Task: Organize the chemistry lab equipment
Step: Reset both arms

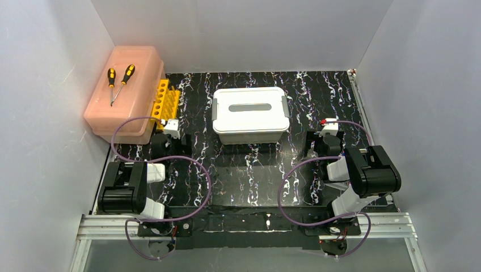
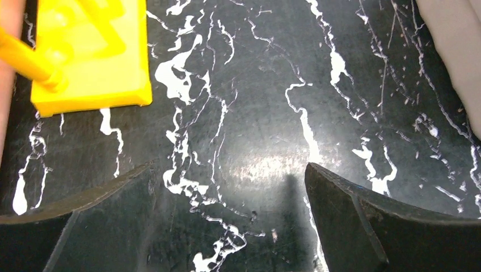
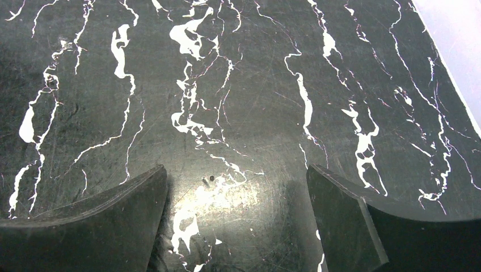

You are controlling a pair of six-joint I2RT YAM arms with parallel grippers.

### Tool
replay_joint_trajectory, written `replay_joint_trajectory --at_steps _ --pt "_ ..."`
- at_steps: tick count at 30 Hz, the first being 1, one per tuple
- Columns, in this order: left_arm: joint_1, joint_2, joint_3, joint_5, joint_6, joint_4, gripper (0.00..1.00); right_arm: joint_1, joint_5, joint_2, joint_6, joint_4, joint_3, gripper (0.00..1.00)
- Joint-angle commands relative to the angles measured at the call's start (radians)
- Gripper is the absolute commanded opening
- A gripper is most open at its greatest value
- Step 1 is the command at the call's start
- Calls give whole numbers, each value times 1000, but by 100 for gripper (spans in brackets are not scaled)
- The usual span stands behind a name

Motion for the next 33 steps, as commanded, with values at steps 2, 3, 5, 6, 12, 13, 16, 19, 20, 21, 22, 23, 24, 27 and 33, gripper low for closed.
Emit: replay_joint_trajectory --at_steps 2,3,5,6,12,13,16,19,20,21,22,23,24,27,33 --pt "16 25 -138 -17 -29 393 98 -6 -4 1 5 35 27 100" --pt "16 25 -127 -31 -32 374 98 -7 -4 1 5 35 27 100" --pt "16 41 -90 -29 -29 339 98 -6 -5 1 5 35 27 100" --pt "17 34 -74 -31 -32 292 98 -7 -4 1 5 35 27 100" --pt "16 33 -71 -41 -40 279 98 -7 -5 1 5 35 27 100" --pt "16 32 -71 -40 -40 278 98 -7 -5 1 5 34 27 100" --pt "16 33 -70 -40 -40 279 98 -7 -5 0 5 35 27 100" --pt "16 35 -68 -40 -40 278 98 -7 -5 0 5 35 27 100" --pt "16 35 -67 -40 -40 278 98 -7 -5 -1 5 35 26 100" --pt "16 35 -68 -40 -40 278 98 -7 -5 0 5 35 25 100" --pt "16 35 -68 -40 -40 278 98 -7 -5 0 5 35 25 100" --pt "16 35 -69 -40 -40 279 98 -7 -5 0 5 35 25 100" --pt "16 34 -71 -42 -40 279 98 -6 -5 -1 5 35 26 100" --pt "16 34 -70 -43 -40 279 98 -7 -4 0 5 35 25 100" --pt "16 32 -71 -44 -40 279 98 -7 -5 1 5 35 25 100"
